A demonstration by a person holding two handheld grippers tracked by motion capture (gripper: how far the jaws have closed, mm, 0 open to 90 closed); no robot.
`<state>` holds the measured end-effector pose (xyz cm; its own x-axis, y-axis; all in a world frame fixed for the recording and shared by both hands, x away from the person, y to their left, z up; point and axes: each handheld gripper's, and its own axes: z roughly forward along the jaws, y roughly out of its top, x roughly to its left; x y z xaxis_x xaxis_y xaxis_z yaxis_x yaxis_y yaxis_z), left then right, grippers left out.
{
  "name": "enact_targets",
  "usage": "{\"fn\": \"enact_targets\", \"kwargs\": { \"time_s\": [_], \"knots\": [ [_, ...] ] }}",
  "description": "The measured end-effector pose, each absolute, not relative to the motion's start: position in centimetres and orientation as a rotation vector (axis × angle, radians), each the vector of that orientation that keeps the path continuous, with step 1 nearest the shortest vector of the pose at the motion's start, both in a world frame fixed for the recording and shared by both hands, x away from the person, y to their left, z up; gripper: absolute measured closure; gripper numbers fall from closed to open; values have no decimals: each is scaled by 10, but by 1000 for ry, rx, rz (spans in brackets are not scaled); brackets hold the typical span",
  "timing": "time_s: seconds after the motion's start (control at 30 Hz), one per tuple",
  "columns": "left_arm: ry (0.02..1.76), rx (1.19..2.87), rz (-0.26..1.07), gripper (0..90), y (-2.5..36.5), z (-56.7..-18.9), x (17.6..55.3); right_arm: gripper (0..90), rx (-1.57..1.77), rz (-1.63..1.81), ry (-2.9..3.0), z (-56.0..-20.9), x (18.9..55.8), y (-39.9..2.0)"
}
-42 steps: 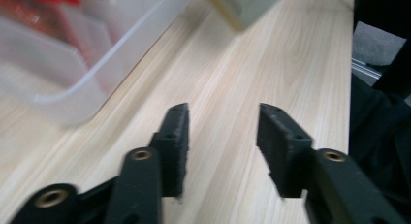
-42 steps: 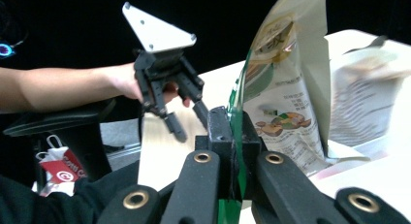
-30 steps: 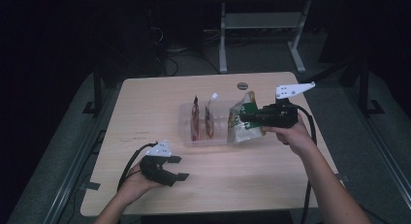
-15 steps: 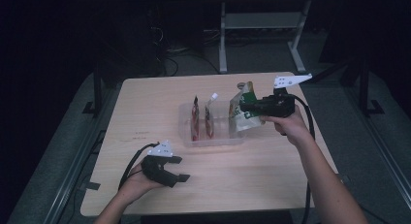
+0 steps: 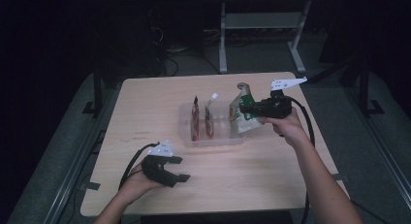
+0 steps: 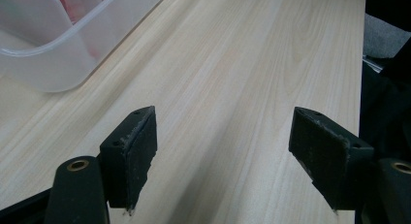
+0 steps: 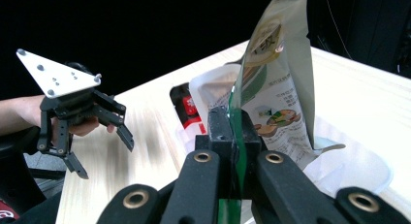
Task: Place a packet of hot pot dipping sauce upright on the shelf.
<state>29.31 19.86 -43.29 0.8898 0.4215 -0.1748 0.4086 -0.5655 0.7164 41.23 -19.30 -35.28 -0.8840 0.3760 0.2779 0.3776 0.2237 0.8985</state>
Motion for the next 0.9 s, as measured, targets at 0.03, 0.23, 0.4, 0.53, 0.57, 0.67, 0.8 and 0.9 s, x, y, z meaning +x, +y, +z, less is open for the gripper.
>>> {"fn": "enact_targets", "kwargs": {
  "time_s": [0.03, 0.23, 0.4, 0.53, 0.57, 0.67, 0.8, 0.9],
  "knots": [
    [592, 2234, 16, 253, 198, -433, 293, 900, -759, -1802, -2457, -354, 412, -193],
    [594, 2234, 13, 252, 199, -435, 294, 900, -797, -1762, -2468, -371, 416, -190],
    [591, 2232, 12, 252, 199, -435, 295, 900, -814, -1738, -2478, -378, 420, -185],
    [588, 2237, 8, 252, 198, -436, 295, 900, -825, -1740, -2472, -379, 422, -185],
    [587, 2239, 8, 252, 197, -436, 295, 900, -831, -1740, -2475, -380, 422, -184],
    [583, 2245, 7, 252, 196, -436, 295, 896, -852, -1728, -2498, -382, 423, -183],
    [578, 2246, 4, 253, 195, -437, 296, 881, -864, -1712, -2520, -382, 423, -181],
    [576, 2246, 4, 253, 195, -438, 296, 862, -872, -1703, -2536, -381, 422, -181]
  ]
}}
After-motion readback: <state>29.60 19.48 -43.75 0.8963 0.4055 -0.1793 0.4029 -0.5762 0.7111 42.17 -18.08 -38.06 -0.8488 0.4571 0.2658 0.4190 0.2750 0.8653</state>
